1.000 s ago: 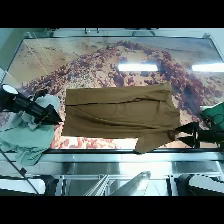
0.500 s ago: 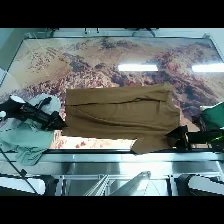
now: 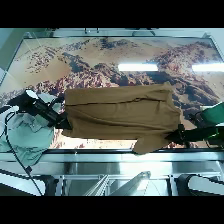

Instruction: Fold the shirts.

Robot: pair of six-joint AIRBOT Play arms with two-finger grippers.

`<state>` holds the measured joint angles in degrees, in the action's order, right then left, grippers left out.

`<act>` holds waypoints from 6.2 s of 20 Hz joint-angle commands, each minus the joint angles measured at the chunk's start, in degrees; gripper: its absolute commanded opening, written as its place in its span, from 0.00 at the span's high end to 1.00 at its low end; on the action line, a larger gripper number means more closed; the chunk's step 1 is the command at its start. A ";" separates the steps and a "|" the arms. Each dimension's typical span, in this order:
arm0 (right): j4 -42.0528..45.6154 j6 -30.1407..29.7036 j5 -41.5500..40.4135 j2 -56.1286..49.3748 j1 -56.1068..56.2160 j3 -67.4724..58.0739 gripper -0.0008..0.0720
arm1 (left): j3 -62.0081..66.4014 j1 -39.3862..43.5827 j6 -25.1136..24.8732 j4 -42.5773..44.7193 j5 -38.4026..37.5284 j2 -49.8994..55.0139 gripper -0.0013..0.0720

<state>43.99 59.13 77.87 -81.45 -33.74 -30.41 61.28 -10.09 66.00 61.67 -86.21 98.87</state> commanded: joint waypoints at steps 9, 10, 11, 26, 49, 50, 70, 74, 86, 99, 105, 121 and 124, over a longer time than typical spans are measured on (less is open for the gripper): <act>11.98 16.59 11.69 7.26 -3.96 -3.98 0.96 | 0.31 -8.48 2.49 -1.27 -12.59 -14.84 0.96; 9.62 16.13 12.50 8.09 -4.07 -4.00 0.96 | 0.31 -8.70 2.49 -1.49 -13.84 -15.54 0.96; 5.35 14.12 13.40 9.11 -4.02 -4.00 0.96 | 0.31 -8.68 2.43 -2.67 -15.32 -16.31 0.96; -30.16 -4.61 -12.28 -4.79 11.47 -25.40 0.96 | 23.52 -8.28 3.52 -15.19 -5.16 0.76 0.96; -8.90 -6.19 -2.54 -26.97 5.44 -47.74 0.04 | 49.22 -6.08 10.40 -20.20 -11.26 17.79 0.02; -7.65 -4.31 -2.54 -28.20 7.02 -47.74 0.04 | 48.22 -5.03 10.36 -21.16 -11.23 16.85 0.05; -7.30 -1.27 7.32 -21.75 11.45 -49.37 0.96 | 49.94 33.20 18.21 -5.73 10.71 26.23 0.99; -7.32 -1.20 9.90 -16.61 9.22 -49.37 0.96 | 58.55 35.98 21.75 -6.60 11.80 30.82 0.99; -15.26 3.93 -6.47 -6.47 30.03 -52.15 0.96 | 46.07 16.06 4.63 -37.27 -2.99 4.76 0.96; -18.93 9.25 -12.17 -41.97 68.63 -86.16 0.71 | 16.50 1.25 -5.27 -37.77 -4.28 -7.10 0.96; -12.61 16.44 8.79 -32.06 51.76 -84.21 0.85 | 15.76 1.25 -6.01 -37.75 -8.04 -7.15 0.96; -4.68 27.98 -0.98 -45.57 45.05 -76.30 0.05 | 15.76 1.73 -6.91 -37.68 -8.74 -7.10 0.96; -9.31 26.84 -2.64 -46.29 46.88 -76.30 0.35 | 15.76 1.73 -7.69 -37.70 -8.70 -7.10 0.96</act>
<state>40.34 87.96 78.02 -126.04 11.62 -106.85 77.06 -8.38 58.83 23.97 -95.00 91.74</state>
